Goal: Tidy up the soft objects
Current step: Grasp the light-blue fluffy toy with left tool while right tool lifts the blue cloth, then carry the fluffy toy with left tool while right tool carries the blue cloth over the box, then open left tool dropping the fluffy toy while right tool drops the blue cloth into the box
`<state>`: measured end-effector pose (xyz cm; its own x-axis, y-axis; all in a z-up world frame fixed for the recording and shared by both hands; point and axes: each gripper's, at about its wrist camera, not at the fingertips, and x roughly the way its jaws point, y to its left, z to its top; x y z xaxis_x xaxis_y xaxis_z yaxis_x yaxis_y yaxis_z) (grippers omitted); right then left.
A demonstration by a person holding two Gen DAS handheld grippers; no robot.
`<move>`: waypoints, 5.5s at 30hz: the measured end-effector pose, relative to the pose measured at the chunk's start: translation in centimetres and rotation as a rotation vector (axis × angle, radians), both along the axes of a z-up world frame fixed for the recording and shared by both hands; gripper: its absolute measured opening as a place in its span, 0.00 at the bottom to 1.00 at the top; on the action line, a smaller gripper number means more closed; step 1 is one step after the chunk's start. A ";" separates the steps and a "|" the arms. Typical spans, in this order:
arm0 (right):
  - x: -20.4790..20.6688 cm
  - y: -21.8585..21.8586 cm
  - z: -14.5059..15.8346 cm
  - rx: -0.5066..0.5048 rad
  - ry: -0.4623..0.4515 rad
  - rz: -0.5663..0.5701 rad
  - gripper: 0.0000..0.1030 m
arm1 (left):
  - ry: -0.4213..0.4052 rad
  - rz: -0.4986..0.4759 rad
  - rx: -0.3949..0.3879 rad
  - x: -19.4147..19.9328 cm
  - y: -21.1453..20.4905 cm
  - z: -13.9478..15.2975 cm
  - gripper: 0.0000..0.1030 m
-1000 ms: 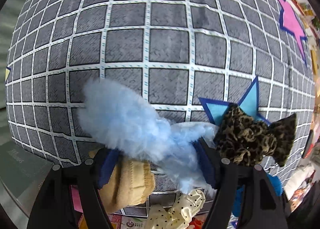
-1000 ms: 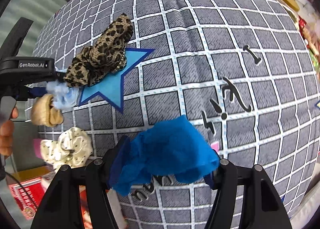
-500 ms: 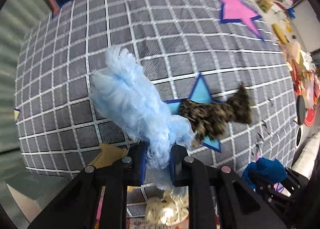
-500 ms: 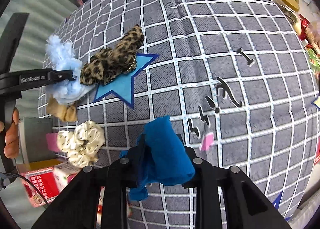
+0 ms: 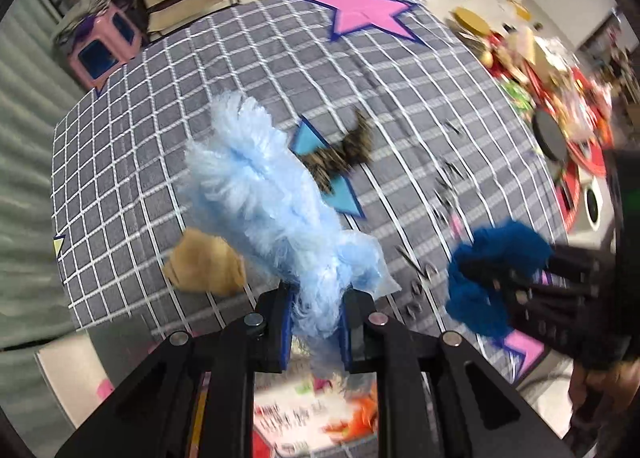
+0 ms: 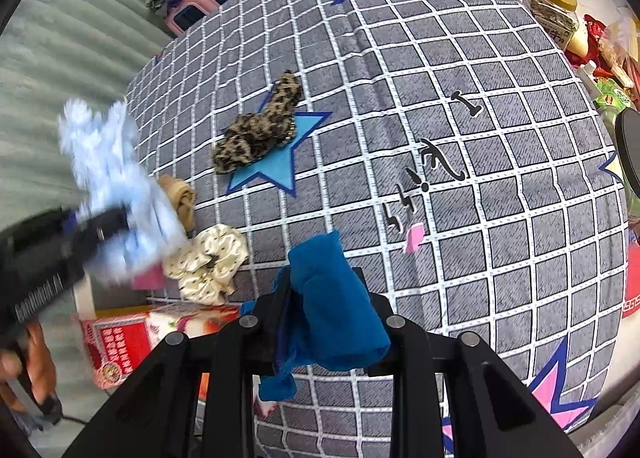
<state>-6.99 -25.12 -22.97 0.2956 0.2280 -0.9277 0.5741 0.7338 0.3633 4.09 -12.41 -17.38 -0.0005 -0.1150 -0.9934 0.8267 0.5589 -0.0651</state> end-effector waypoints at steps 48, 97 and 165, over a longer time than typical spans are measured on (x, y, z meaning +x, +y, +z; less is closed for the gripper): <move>2.7 33.8 13.8 -0.222 -0.119 0.468 0.27 | -0.181 0.072 -0.138 -4.7 31.0 7.8 0.19; 7.6 40.2 12.8 -0.189 -0.131 0.702 0.27 | -0.195 0.337 -0.004 -2.8 37.5 4.1 0.19; 13.7 40.5 7.9 -0.173 -0.055 0.738 0.83 | -0.173 0.349 -0.022 -0.5 37.0 2.0 0.82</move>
<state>6.74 15.36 -15.02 0.1700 0.2369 -0.9565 -0.1035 0.9696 0.2218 3.57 24.58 -15.35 0.2102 -0.0999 -0.9725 0.5872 0.8082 0.0439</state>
